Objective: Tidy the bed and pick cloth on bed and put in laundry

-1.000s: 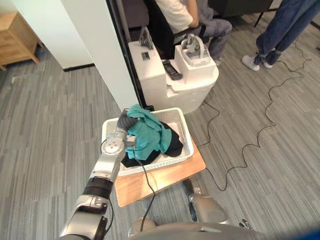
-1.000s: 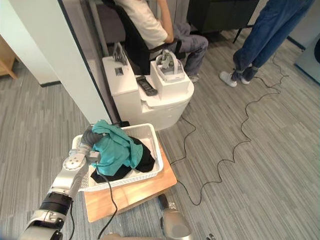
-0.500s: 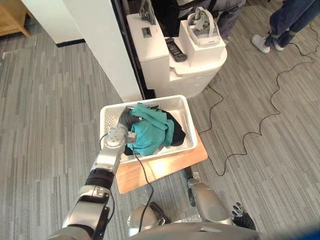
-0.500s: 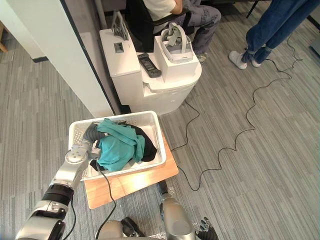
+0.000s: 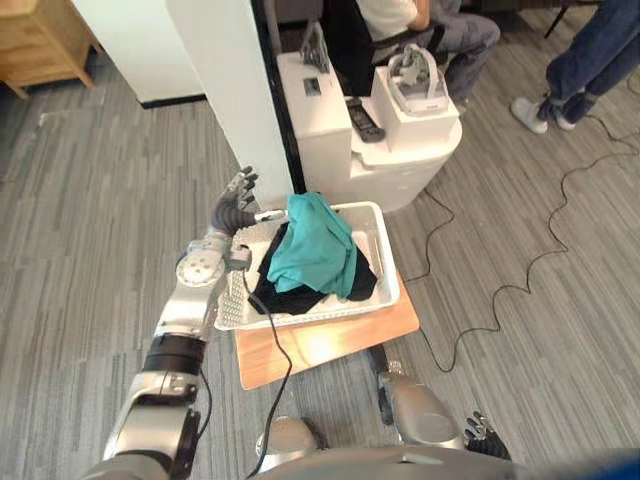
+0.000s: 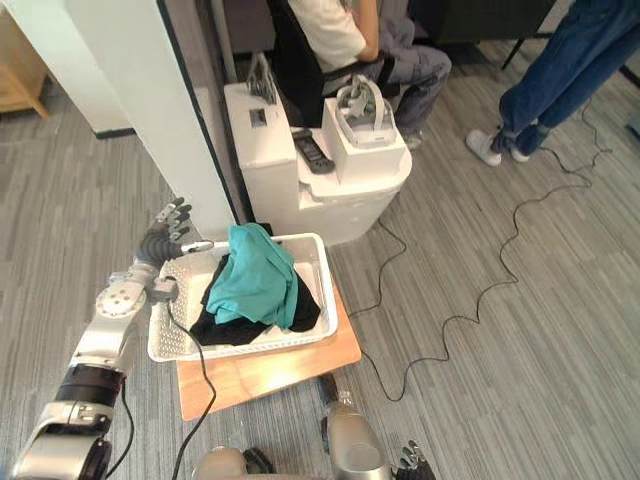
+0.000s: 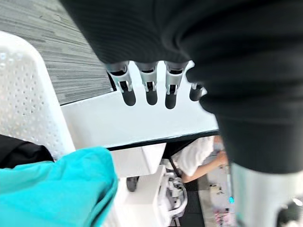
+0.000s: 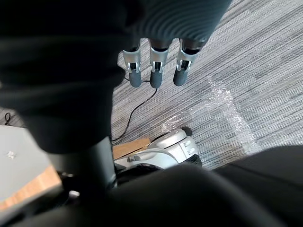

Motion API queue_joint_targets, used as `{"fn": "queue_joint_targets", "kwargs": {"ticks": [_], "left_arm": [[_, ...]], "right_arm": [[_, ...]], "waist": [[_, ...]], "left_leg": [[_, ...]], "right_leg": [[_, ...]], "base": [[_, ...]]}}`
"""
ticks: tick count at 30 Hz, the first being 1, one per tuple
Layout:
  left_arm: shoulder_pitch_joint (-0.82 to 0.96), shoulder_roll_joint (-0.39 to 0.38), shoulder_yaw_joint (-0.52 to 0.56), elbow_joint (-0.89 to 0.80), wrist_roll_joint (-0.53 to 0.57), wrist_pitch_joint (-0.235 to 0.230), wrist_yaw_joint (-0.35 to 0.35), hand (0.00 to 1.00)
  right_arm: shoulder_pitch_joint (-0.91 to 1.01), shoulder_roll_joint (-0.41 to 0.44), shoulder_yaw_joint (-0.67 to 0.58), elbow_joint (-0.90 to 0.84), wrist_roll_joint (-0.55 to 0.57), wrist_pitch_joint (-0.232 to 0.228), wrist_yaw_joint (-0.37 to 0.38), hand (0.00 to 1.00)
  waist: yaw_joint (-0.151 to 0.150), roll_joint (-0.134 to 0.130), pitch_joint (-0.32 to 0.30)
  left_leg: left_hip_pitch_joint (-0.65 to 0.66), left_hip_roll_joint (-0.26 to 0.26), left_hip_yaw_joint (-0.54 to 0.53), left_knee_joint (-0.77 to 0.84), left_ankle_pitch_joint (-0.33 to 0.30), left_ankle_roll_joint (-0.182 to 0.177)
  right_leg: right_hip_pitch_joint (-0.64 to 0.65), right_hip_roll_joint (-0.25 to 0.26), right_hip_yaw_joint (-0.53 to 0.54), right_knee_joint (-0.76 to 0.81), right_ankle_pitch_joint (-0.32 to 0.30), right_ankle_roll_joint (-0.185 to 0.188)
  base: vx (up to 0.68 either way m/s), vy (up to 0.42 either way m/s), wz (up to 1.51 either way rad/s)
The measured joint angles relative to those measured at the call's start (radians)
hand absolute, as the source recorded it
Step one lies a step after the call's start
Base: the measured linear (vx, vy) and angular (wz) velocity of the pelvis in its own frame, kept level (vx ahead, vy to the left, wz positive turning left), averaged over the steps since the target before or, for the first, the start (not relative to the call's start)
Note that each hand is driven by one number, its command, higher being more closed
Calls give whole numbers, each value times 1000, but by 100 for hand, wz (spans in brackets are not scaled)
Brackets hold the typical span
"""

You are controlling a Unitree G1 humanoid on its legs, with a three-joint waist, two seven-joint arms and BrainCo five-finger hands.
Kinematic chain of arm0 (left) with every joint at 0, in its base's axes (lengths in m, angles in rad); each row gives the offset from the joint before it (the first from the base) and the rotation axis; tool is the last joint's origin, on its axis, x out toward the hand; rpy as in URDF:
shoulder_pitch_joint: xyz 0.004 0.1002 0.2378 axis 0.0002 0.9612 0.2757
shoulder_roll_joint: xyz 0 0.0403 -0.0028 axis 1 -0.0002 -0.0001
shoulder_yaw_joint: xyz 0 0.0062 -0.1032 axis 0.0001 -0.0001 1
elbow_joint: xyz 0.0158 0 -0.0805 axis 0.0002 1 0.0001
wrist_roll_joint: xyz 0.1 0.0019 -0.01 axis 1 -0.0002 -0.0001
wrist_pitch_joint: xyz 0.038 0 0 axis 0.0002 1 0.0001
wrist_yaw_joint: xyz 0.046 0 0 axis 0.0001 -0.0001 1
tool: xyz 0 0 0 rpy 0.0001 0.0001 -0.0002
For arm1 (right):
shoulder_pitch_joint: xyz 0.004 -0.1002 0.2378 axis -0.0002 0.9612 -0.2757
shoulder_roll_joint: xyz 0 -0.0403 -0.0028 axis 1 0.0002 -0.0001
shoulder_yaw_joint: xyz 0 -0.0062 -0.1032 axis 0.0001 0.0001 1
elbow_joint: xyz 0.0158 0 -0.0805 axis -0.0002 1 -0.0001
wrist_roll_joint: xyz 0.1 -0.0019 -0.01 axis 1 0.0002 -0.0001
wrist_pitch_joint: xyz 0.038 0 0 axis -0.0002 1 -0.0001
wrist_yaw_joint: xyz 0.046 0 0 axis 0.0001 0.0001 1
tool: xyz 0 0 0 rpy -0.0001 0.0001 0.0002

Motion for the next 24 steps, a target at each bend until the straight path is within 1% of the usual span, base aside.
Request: {"fn": "queue_joint_targets", "kwargs": {"ticks": [4,7,10,12,13,15,16,18,20,21,22,24], "left_arm": [[91,-16,13,-25,-120,11,-19,0],[179,-88,47,-52,-257,45,-40,0],[310,-161,34,-46,-308,49,-41,0],[387,-211,24,-17,-346,49,-35,0],[421,-234,15,16,-346,47,-32,0],[472,-262,-4,89,-345,42,-16,0],[492,-280,-3,137,-344,40,-17,0],[524,-294,-5,219,-340,40,-40,0],[541,-300,-3,290,-308,37,-48,0],[547,-301,-4,330,-276,32,-52,0],[552,-302,-4,385,-208,21,-53,0],[551,-303,-3,447,-85,7,-45,0]], "right_arm": [[7,4,-17,36,-13,5,-2,0],[14,4,-33,52,-20,14,0,0],[17,-3,-32,66,-21,34,2,0],[17,-4,-33,82,-21,37,1,0],[16,-5,-32,95,-24,37,1,0],[15,-6,-32,116,-30,37,-1,0],[7,-7,-33,129,-30,34,-3,0],[-8,-10,-33,152,-30,28,-7,0],[-14,-11,-33,164,-30,14,-16,0],[-24,-12,-33,168,-30,9,-20,0],[-34,-18,-33,181,-30,-2,-22,0],[-41,-24,-33,194,-30,-4,-23,0]], "waist": [[8,6,-59],[16,13,-82],[22,12,-109],[24,8,-127],[28,4,-135],[43,9,-151],[47,2,-156],[47,3,-161],[52,2,-162],[52,4,-167],[50,7,-171],[50,12,-173]], "left_leg": [[49,-19,-17,-71,33,-7],[83,-36,-35,-120,57,-7],[106,-54,-58,-167,81,-2],[109,-63,-79,-193,96,1],[109,-67,-91,-203,103,2],[109,-73,-107,-225,116,3],[114,-75,-118,-234,123,2],[120,-80,-134,-255,135,3],[130,-83,-141,-272,145,0],[133,-85,-148,-281,149,-1],[135,-87,-152,-287,152,-1],[137,-88,-162,-296,157,-2]], "right_leg": [[52,-7,-24,-36,-1,-2],[90,-17,-43,-56,-1,-2],[121,-28,-66,-80,-1,0],[133,-37,-86,-92,0,0],[141,-39,-92,-104,0,1],[152,-44,-108,-123,1,2],[159,-45,-115,-126,1,2],[176,-49,-135,-146,5,2],[190,-48,-140,-161,8,1],[191,-48,-141,-164,8,0],[198,-48,-148,-176,12,1],[202,-47,-153,-182,14,1]], "base": [[51,-5,18],[26,-9,23],[9,-17,29],[8,-19,35],[7,-25,34],[8,-33,27],[10,-30,21],[2,-30,27],[-4,-25,13],[-7,-23,7],[-4,-28,9],[-1,-23,10]]}}
